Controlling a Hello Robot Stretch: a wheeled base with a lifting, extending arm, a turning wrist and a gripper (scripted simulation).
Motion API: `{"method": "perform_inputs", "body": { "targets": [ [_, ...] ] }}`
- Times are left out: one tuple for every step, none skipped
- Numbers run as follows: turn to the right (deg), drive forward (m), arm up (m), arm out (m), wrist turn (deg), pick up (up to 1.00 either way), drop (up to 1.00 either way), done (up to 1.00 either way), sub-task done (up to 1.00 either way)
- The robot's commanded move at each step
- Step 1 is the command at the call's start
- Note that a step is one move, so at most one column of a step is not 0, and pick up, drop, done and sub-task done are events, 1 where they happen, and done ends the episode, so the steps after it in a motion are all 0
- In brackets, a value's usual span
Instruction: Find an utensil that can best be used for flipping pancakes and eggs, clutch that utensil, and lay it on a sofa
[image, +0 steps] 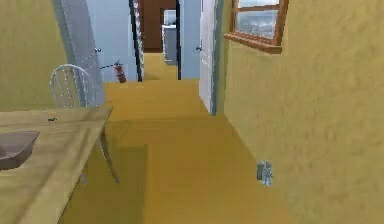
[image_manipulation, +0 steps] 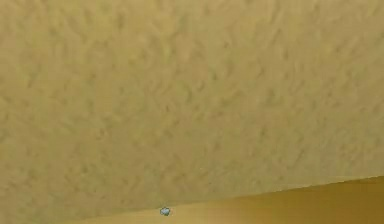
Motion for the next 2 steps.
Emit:
{"method": "perform_inputs", "body": {
  "targets": [
    [0.0,1.0,0.0,0.0,0.0,0.0,0.0,0.0,0.0],
    [-3.0,0.0,0.0,0.0,0.0,0.0,0.0,0.0,0.0]
  ]
}}
